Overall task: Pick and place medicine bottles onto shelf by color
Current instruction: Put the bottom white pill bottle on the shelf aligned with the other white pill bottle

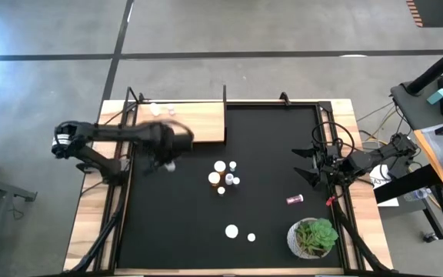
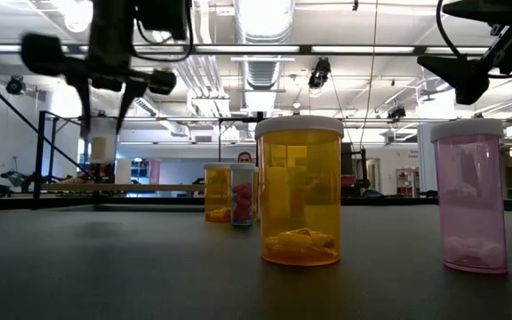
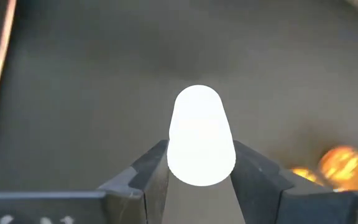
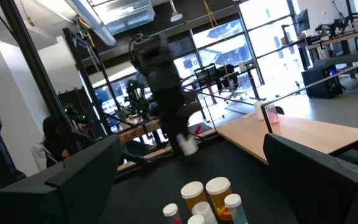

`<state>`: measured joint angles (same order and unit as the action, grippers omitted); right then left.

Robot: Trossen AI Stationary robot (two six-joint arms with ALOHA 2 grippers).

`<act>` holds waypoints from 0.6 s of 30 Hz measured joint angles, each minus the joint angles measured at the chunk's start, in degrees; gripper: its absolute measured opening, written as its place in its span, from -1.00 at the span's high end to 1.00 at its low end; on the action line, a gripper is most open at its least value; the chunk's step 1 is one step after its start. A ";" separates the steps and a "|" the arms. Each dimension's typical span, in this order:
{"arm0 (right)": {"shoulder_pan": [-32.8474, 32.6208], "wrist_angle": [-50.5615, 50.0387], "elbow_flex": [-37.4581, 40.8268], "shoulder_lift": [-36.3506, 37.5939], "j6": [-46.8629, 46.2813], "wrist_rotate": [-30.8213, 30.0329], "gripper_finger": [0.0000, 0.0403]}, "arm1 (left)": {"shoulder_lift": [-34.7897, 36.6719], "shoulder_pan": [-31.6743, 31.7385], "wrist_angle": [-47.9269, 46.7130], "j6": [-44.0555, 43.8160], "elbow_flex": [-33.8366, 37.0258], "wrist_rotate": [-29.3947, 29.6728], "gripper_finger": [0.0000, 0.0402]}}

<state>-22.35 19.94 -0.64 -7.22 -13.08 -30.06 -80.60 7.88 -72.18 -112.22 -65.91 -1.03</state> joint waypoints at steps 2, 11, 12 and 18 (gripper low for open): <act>0.01 0.01 0.00 0.01 0.02 0.02 -0.91 | 0.11 5.83 -0.48 7.72 0.00 0.78 0.32; 0.00 0.00 0.00 0.00 0.02 0.00 -0.91 | -1.67 26.40 -1.20 33.98 0.00 1.40 0.32; 0.00 0.00 0.00 0.00 0.00 0.00 -0.91 | -1.85 27.84 -1.08 35.63 0.00 1.85 0.32; 0.02 0.00 0.00 0.00 0.00 0.00 -0.91 | -2.64 33.17 0.88 39.19 0.00 3.20 0.32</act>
<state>-22.33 19.94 -0.64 -7.22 -13.08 -30.06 -83.24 41.05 -71.30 -73.02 -65.91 2.17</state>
